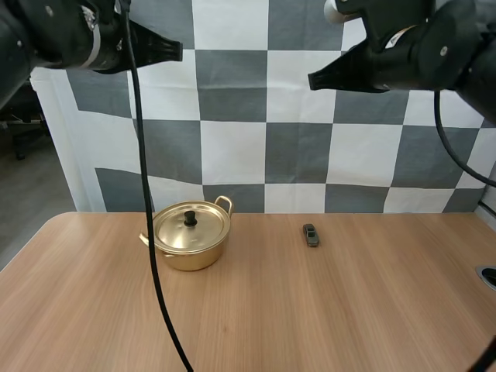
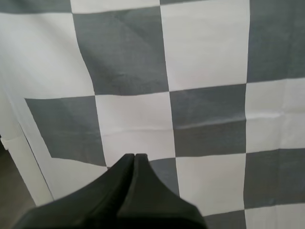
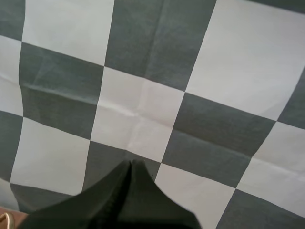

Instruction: Open the pot, put the car inside, and close it

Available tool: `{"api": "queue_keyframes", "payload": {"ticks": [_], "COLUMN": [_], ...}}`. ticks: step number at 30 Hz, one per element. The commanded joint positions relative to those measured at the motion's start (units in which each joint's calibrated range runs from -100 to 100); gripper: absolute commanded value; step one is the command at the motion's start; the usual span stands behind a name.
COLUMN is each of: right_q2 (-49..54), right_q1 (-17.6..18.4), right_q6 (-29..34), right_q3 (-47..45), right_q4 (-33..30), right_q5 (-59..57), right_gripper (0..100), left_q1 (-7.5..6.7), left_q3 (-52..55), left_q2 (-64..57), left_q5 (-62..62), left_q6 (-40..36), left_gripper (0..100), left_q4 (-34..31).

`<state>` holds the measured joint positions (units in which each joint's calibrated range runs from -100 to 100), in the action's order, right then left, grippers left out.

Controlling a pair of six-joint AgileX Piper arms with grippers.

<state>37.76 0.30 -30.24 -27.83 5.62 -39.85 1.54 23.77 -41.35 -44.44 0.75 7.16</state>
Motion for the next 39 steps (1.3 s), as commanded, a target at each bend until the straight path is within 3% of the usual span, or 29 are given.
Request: {"api": "queue_keyframes", "payload": {"ticks": [1, 7, 11, 14, 25, 29, 31, 36, 39], "right_q2": [-1.74, -1.74, -1.74, -1.74, -1.24, -1.25, -1.25, -1.25, -1.25], "right_q1": [-0.05, -0.05, -0.05, -0.05, -0.05, -0.05, -0.05, -0.05, -0.05], "right_q6": [0.03, 0.03, 0.03, 0.03, 0.03, 0.03, 0.03, 0.03, 0.03], "right_q3": [11.68, 11.7, 11.7, 11.7, 11.64, 11.64, 11.64, 11.64, 11.64], "right_q4": [0.06, 1.55, 2.23, 2.23, 2.26, 2.26, 2.73, 5.03, 5.7], "right_q5": [-53.98, -54.63, -55.06, -55.89, -59.12, -59.7, -59.72, -59.72, -59.72], "right_gripper": [0, 0, 0, 0, 0, 0, 0, 0, 0], "left_q1": [-0.01, -0.01, -0.01, -0.01, -0.01, -0.01, -0.01, -0.01, -0.01], "left_q3": [-16.42, -9.4, -3.48, -1.61, -0.79, -0.79, -0.79, -0.79, -0.79], "left_q2": [12.15, 12.72, 14.76, 15.64, 15.48, 15.48, 15.48, 15.48, 15.48], "left_q5": [-49.04, -44.22, -51.92, -55.45, -47.14, -50.96, -51.4, -52.36, -55.56], "left_q6": [0.03, 0.92, 10.41, 11.74, 12.89, 15.83, 15.83, 20.45, 24.1], "left_gripper": [0, 0, 0, 0, 0, 6, 16, 62, 80], "left_q4": [-2.23, -1.44, 8.62, 12.38, 7.47, 6.71, 6.54, 5.37, 5.81]}}
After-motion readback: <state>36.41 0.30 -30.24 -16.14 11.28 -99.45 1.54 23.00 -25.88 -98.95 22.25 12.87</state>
